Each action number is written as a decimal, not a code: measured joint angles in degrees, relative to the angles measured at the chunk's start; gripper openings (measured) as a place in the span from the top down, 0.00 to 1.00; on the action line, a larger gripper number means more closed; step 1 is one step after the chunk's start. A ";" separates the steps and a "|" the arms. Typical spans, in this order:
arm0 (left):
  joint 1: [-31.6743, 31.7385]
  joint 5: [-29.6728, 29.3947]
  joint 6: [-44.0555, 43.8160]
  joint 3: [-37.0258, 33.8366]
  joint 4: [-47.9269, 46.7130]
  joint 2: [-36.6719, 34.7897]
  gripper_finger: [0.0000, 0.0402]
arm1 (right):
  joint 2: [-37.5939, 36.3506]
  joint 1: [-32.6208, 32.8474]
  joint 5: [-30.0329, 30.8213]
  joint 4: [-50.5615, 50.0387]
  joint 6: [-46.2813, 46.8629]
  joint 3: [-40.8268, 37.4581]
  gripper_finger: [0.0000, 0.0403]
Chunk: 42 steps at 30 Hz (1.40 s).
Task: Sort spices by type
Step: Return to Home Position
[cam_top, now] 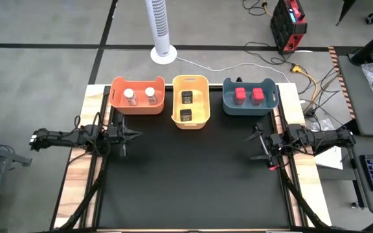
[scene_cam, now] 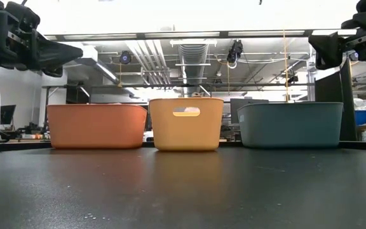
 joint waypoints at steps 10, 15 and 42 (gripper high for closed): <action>0.00 0.00 0.00 0.00 -0.02 0.00 1.00 | 0.00 0.00 -0.02 0.00 -0.02 0.00 0.18; 0.00 0.00 0.00 0.00 -0.04 0.00 1.00 | 0.00 0.00 -0.02 -0.01 -0.02 0.00 0.16; 0.02 0.00 0.00 0.00 -0.07 0.00 1.00 | 0.00 0.00 -0.02 0.00 -0.02 0.00 0.18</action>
